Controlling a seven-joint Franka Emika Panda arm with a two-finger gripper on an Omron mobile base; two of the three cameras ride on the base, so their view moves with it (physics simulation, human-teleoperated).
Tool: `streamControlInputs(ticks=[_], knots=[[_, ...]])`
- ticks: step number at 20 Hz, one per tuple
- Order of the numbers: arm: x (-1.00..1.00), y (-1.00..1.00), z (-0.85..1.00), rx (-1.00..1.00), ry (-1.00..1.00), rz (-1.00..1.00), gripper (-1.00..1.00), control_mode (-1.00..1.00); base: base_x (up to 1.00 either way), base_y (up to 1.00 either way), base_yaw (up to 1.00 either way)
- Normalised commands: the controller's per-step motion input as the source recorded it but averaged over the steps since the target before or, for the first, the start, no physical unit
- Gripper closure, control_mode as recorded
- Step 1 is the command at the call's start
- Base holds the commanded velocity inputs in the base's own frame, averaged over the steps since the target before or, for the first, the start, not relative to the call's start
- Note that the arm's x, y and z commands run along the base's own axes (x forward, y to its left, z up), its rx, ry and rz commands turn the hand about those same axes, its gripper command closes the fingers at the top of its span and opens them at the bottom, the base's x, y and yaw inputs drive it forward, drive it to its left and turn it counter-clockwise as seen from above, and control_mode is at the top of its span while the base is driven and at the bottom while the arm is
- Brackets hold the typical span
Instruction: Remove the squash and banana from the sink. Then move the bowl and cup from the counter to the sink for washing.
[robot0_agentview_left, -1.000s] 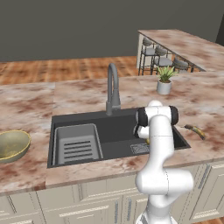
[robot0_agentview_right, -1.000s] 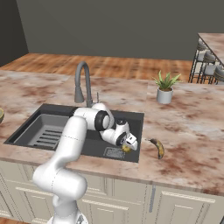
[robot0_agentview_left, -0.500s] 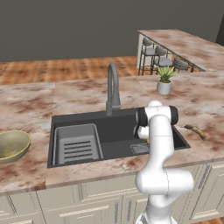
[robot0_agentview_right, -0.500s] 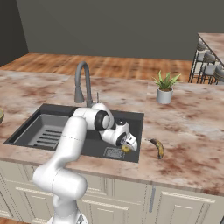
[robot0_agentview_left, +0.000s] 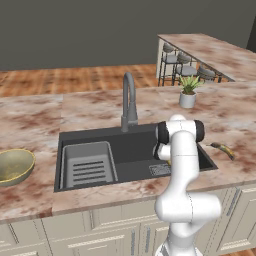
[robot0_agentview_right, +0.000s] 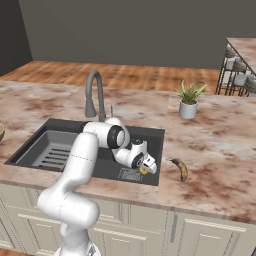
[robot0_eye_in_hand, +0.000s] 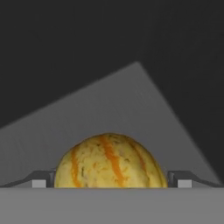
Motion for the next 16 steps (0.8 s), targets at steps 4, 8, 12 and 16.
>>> streamControlInputs(ticks=[4, 8, 12, 16], knots=[[-0.18, 0.00, -0.04, 0.00, 0.00, 0.00, -1.00, -1.00, 0.00, 0.00, 0.00], [-0.20, 0.00, -0.03, 0.00, 0.00, 0.00, -1.00, -1.00, 0.00, 0.00, 0.00], [-0.07, 0.03, -0.09, 0.00, 0.00, 0.00, 1.00, -1.00, 0.00, 0.00, 0.00], [0.00, 0.08, -0.16, 0.00, 0.00, 0.00, 1.00, -1.00, 0.00, 0.00, 0.00]])
